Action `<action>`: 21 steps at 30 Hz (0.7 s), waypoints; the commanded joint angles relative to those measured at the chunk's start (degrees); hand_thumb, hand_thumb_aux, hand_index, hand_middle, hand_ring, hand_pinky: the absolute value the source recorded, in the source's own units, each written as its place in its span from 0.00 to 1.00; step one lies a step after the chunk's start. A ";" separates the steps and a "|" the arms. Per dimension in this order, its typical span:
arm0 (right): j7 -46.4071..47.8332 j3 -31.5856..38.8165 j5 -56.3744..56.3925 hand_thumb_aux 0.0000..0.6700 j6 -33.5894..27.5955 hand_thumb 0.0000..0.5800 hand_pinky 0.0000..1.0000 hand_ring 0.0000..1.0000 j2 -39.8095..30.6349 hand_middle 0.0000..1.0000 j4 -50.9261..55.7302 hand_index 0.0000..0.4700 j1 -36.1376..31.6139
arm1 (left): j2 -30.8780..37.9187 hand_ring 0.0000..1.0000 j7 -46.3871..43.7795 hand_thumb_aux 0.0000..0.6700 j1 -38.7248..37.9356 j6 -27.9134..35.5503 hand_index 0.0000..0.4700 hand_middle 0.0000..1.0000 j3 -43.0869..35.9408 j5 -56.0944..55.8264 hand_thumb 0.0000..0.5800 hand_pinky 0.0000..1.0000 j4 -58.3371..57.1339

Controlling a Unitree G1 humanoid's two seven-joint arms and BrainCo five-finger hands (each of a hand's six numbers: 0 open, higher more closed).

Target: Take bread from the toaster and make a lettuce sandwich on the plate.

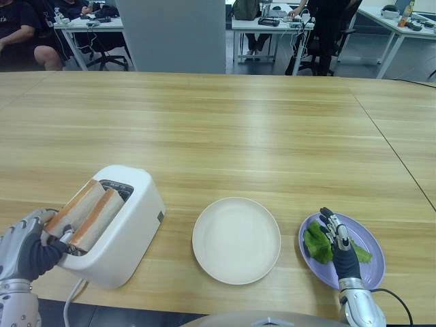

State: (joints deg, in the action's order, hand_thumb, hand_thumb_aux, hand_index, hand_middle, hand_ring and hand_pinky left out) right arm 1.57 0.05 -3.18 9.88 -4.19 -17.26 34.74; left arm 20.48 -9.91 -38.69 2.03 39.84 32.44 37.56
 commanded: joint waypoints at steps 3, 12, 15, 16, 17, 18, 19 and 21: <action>0.13 0.20 -0.30 0.00 -0.34 0.00 0.00 0.00 -0.04 0.00 1.53 0.00 0.06 | -0.03 1.00 0.42 1.00 1.85 0.76 0.98 1.00 2.14 -3.29 1.00 1.00 1.07; -0.19 0.69 -0.82 0.00 -0.02 0.00 0.00 0.00 0.32 0.00 2.92 0.00 -0.73 | -0.33 1.00 2.89 1.00 10.89 3.08 0.98 1.00 4.95 -8.10 1.00 1.00 3.94; -0.21 0.79 -0.95 0.00 0.07 0.00 0.00 0.00 0.39 0.00 3.32 0.00 -1.09 | 0.18 1.00 3.87 1.00 13.73 3.84 0.98 1.00 6.10 -8.50 1.00 1.00 4.40; -0.17 0.87 -0.99 0.00 0.05 0.00 0.00 0.00 0.40 0.00 3.43 0.00 -1.20 | 0.17 1.00 4.22 1.00 14.39 3.84 0.98 1.00 6.44 -8.69 1.00 1.00 4.61; -0.14 0.94 -1.04 0.00 0.06 0.00 0.00 0.00 0.40 0.00 3.51 0.00 -1.25 | 0.08 1.00 4.55 1.00 15.09 3.83 0.98 1.00 6.73 -8.98 1.00 1.00 4.86; -0.13 0.96 -0.97 0.00 -0.08 0.00 0.00 0.00 0.46 0.00 3.51 0.00 -1.32 | 0.17 1.00 4.86 1.00 15.91 3.84 0.98 1.00 7.00 -9.24 1.00 1.00 5.24; -0.11 1.04 -0.99 0.00 -0.11 0.00 0.00 0.00 0.48 0.00 3.58 0.00 -1.39 | 0.12 1.00 5.21 1.00 16.56 3.69 0.98 1.00 7.27 -9.65 1.00 1.00 5.63; -0.07 1.09 -1.05 0.00 -0.17 0.00 0.00 0.00 0.46 0.00 3.62 0.00 -1.67 | 0.05 1.00 5.83 1.00 17.98 3.67 0.98 1.00 7.54 -10.46 1.00 1.00 6.60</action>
State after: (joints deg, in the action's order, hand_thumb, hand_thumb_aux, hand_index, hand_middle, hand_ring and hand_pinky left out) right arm 1.47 0.83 -3.85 10.12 -3.67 -14.38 33.50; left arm 20.43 -4.93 -21.77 5.41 46.51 23.02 42.75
